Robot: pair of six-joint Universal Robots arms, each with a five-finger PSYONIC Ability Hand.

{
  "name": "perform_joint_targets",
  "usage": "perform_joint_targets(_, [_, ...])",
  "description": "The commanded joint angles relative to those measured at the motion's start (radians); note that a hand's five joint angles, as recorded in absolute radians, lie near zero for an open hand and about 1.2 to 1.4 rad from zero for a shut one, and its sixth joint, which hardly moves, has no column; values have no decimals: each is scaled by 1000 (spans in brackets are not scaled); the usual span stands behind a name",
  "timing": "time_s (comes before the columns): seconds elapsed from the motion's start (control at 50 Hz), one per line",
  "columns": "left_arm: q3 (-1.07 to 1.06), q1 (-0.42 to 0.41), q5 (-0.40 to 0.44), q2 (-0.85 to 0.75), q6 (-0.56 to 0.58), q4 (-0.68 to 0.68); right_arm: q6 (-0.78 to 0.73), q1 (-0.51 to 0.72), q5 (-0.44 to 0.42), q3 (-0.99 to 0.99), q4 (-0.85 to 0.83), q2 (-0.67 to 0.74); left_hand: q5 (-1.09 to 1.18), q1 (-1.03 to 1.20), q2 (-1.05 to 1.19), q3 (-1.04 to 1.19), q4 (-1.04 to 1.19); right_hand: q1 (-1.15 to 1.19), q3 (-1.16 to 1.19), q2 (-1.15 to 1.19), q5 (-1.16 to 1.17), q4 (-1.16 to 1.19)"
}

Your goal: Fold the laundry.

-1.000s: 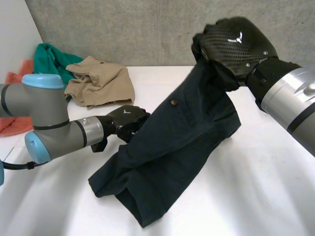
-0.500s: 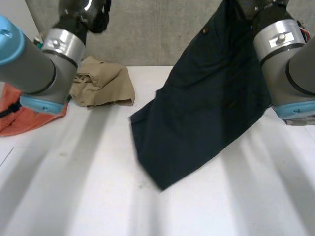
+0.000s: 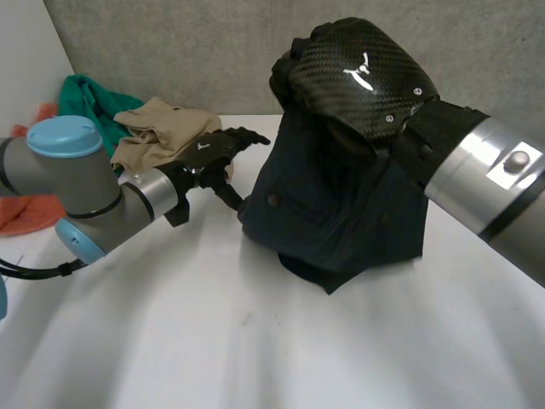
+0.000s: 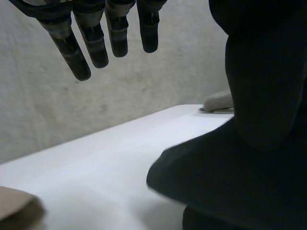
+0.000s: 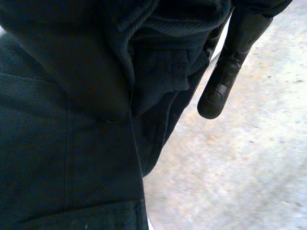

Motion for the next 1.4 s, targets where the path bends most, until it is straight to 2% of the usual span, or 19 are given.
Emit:
perform_joint_targets(0.02, [-17,-28,162,-17,-26,-90,49,-21,-27,17,33,-28,130,114,116,110,115,369,239,217,260,205])
perform_joint_targets(0.06, [-35,-34,209,-17,-19,-120,49,-54,-20,19,34,-28,285,270,271,265,271,369,239,217,260,205])
perform_joint_targets(0.12, [-72,-34,260,-6,1,-152,48,-103,-17,21,38,-25,795,780,781,775,780,369,239,217,260,205])
perform_joint_targets(0.14, [-77,-31,259,-2,19,-155,48,-111,-15,19,39,-19,1125,1110,1111,1105,1111,369,239,217,260,205])
perform_joint_targets(0.2, [-77,-24,234,6,51,-160,42,-136,-15,11,51,3,1140,1124,1126,1120,1125,369,239,217,260,205])
perform_joint_targets(0.3, [-89,9,110,59,117,-170,42,-173,3,-4,83,69,1140,1124,1126,1120,1125,369,239,217,260,205])
perform_joint_targets(0.38, [-88,15,9,104,145,-164,37,-188,71,-19,128,109,1140,1124,1126,1120,1125,369,239,217,260,205])
perform_joint_targets(0.46, [-97,4,-146,158,151,-161,35,-183,155,-27,131,129,1140,1124,1126,1120,1125,369,239,217,260,205])
perform_joint_targets(0.56, [-164,-17,-263,257,154,-160,34,-177,253,-56,146,167,1140,1124,1126,1120,1125,369,239,217,260,205])
perform_joint_targets(0.74, [-304,-40,-321,346,214,-150,-98,-156,290,-79,203,250,1140,1124,1126,1120,1125,369,239,217,260,205])
perform_joint_targets(0.8, [-293,-59,-369,330,244,-89,-155,-128,324,-117,197,316,1140,1124,1126,1120,1125,369,239,217,260,205])
perform_joint_targets(0.86, [-211,-93,-436,278,277,38,-184,-101,377,-185,171,377,1140,1124,1126,1120,1125,369,239,217,260,205])
perform_joint_targets(0.94, [-47,-128,-511,213,295,224,-222,-56,474,-350,15,472,1140,1124,1126,1120,1125,369,239,217,260,205])
perform_joint_targets(0.98, [53,-139,-554,196,298,332,-242,-41,503,-429,-158,500,1140,1124,1126,1120,1125,369,239,217,260,205])
perform_joint_targets(1.02, [113,-142,-585,193,298,389,-244,-39,503,-461,-304,506,1140,1124,1126,1120,1125,369,239,217,260,205])
perform_joint_targets(1.04, [134,-142,-599,195,298,415,-242,-39,494,-475,-453,508,1140,1124,1126,1120,1125,369,239,217,260,205])
perform_joint_targets(1.12, [173,-146,-651,205,298,494,-239,-38,480,-489,-715,500,1140,1124,1126,1120,1125,369,239,217,260,205])
perform_joint_targets(1.2, [118,-148,-682,250,298,492,-202,-36,421,-503,-688,497,1140,1124,1126,1120,1125,369,239,217,260,205])
perform_joint_targets(1.4, [-356,-165,-685,372,301,456,-106,-51,243,-334,-457,523,1140,1124,1126,1120,1125,369,239,217,260,205])
